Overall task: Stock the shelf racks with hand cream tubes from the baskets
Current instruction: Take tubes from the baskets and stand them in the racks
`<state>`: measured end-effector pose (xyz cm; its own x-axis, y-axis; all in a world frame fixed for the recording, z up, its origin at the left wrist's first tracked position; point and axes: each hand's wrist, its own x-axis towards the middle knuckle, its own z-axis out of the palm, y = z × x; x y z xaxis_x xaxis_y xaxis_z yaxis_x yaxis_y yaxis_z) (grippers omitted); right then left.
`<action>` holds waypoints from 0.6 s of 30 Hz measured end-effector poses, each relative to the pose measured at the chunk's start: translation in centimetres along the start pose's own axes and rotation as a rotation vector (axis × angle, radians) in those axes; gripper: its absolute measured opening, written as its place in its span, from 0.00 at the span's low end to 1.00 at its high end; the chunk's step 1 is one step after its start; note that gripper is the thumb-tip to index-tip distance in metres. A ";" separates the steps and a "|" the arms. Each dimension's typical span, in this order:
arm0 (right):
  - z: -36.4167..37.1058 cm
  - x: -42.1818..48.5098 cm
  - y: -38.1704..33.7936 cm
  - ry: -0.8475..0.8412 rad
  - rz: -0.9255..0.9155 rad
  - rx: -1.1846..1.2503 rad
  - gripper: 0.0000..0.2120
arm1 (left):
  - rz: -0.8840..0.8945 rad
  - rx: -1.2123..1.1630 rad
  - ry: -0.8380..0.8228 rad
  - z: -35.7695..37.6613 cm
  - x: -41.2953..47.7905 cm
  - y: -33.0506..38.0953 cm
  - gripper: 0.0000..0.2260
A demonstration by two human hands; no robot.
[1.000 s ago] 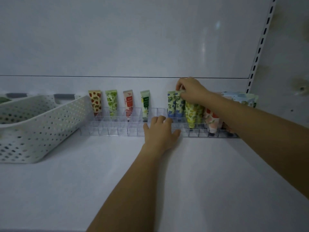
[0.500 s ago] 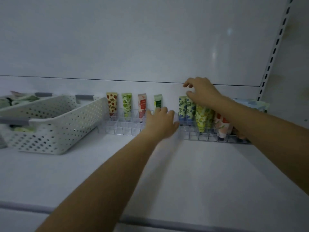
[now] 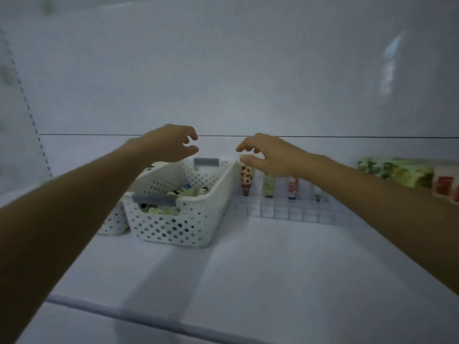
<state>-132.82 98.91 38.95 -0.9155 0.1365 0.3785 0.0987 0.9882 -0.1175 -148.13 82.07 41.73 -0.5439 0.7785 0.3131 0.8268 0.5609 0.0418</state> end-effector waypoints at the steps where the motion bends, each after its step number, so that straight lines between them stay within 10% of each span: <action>1: 0.7 0.9 -1.0 -0.003 0.000 0.040 0.17 | 0.012 -0.015 -0.009 0.2 0.0 -1.3 0.17; 18: 4.6 7.1 -4.2 -0.366 0.196 0.183 0.12 | 0.265 -0.233 -0.401 5.7 5.4 -5.7 0.12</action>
<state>-141.53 95.44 37.90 -0.9672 0.2538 -0.0125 0.2439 0.9130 -0.3271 -156.58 84.67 37.75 -0.2861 0.9572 -0.0442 0.9283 0.2883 0.2346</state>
